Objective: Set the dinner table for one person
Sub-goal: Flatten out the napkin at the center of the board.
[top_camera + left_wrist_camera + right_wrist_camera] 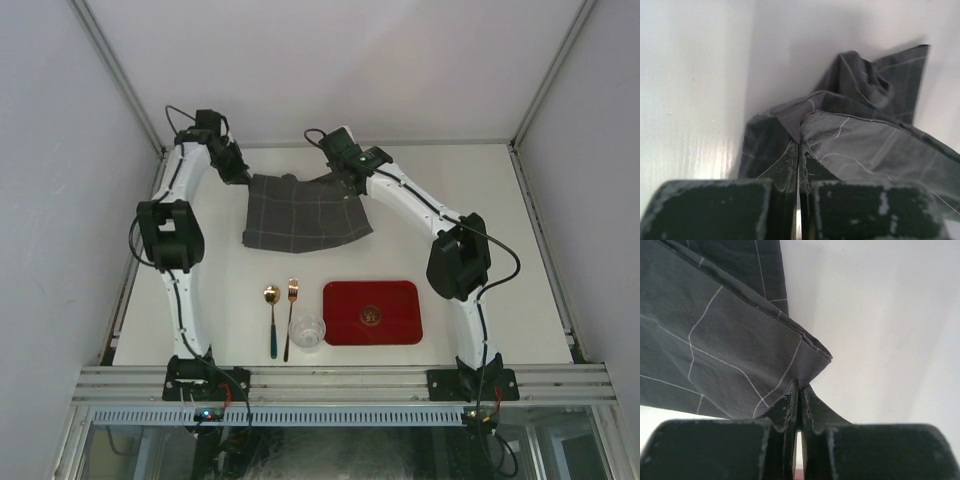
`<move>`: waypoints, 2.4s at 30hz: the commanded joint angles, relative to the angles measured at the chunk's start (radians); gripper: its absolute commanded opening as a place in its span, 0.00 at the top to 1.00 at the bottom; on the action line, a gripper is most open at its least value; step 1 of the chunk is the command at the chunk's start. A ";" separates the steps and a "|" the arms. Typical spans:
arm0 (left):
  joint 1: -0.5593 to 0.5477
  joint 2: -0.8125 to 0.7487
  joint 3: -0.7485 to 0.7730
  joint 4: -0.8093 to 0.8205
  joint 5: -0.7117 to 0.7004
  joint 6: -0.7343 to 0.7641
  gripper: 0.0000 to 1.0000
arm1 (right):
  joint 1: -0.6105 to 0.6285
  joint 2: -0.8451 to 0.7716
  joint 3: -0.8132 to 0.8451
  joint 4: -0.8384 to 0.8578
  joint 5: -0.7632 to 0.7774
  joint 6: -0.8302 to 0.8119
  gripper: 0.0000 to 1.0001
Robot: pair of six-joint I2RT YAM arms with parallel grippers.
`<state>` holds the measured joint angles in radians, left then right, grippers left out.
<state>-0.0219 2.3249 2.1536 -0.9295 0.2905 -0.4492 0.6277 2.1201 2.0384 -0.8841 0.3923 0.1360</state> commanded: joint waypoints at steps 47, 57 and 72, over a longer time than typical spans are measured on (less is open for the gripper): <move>-0.176 -0.489 -0.250 0.085 0.133 0.065 1.00 | -0.190 0.066 0.271 0.018 0.197 0.019 1.00; -0.333 -0.423 -0.276 0.071 0.211 0.126 1.00 | -0.241 0.082 0.234 -0.010 0.213 0.064 1.00; -0.559 -0.172 -0.069 -0.058 0.324 0.210 1.00 | -0.297 0.141 0.192 -0.035 0.242 0.098 1.00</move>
<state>-0.5335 2.1090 2.0193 -0.9527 0.5552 -0.2771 0.3470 2.2524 2.2429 -0.9146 0.5961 0.1959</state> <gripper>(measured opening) 0.004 0.003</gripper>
